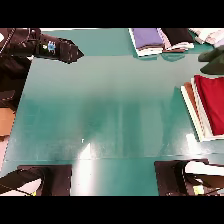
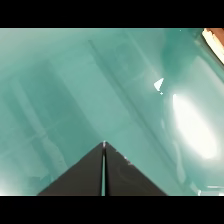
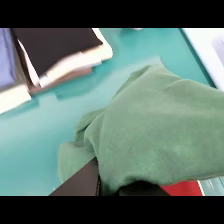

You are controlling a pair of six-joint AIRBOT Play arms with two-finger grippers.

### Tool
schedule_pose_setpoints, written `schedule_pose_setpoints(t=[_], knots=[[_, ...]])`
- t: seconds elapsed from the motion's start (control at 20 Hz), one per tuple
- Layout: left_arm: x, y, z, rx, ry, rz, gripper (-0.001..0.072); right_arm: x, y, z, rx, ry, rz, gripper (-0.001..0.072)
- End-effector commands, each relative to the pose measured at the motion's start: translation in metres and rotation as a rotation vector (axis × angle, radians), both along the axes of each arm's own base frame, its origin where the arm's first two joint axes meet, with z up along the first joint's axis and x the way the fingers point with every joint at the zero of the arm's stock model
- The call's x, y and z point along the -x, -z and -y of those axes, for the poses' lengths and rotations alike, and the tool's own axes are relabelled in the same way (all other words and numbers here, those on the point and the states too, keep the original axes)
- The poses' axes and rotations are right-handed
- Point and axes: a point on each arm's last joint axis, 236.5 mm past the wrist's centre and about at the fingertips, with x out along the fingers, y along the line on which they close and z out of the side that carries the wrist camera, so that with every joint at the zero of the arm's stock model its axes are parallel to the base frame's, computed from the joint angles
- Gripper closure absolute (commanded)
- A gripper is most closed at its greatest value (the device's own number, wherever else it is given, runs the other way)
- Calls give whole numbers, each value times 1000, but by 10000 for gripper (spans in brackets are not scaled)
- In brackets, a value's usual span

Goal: Fold the shirts.

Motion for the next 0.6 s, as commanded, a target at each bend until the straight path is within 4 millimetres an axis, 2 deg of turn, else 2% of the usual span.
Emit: schedule_pose_setpoints(t=[0.0,0.3,0.45,0.5,0.55], knots=[[0,0,-1,-6,3,6,685,45,26,2,-25,28,-90,690],[0,0,0,-21,17,21,685,145,115,2,-118,106,-293,689],[1,1,-1,-25,21,15,685,189,154,0,-193,162,-366,687],[2,2,-1,-26,22,13,685,202,164,0,-220,189,-381,677],[2,2,-1,-27,23,10,685,212,172,2,-242,215,-390,594]])
